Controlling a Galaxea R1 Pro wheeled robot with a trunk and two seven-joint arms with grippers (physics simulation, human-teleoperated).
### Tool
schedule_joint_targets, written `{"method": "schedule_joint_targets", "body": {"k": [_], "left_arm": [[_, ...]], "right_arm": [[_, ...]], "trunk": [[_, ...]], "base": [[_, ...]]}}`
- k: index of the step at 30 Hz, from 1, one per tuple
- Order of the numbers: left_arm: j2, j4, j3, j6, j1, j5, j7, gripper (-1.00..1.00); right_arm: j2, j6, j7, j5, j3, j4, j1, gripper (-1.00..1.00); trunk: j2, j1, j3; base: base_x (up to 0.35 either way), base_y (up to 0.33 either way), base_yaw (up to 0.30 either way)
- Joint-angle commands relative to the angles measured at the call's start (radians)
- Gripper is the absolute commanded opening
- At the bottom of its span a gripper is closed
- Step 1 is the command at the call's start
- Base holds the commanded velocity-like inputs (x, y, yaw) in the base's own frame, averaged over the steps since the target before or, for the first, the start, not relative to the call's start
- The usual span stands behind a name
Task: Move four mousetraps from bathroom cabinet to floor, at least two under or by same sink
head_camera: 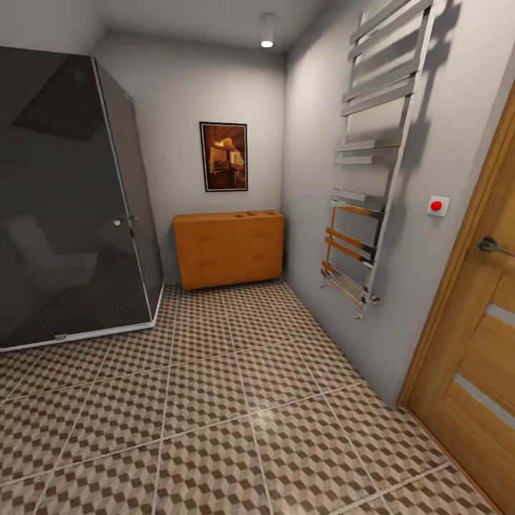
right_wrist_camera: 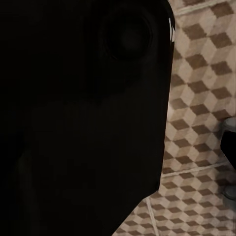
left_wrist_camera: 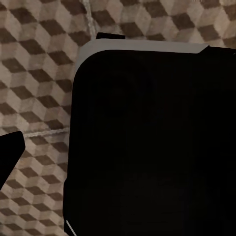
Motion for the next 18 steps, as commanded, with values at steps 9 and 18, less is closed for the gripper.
{"method": "schedule_joint_targets", "body": {"k": [9, 18], "left_arm": [[-0.001, 0.000, 0.001, 0.000, 0.000, 0.012, 0.000, 1.00], [0.000, 0.000, 0.001, 0.007, 0.000, 0.015, 0.000, 1.00]], "right_arm": [[0.000, 0.000, -0.001, 0.000, 0.000, 0.000, 0.000, 1.00], [0.000, 0.002, -0.001, -0.001, -0.001, 0.000, 0.000, 1.00]], "trunk": [[0.000, 0.000, -0.001], [0.000, 0.000, -0.001]], "base": [[0.221, 0.000, 0.025], [0.310, 0.000, 0.004]]}}
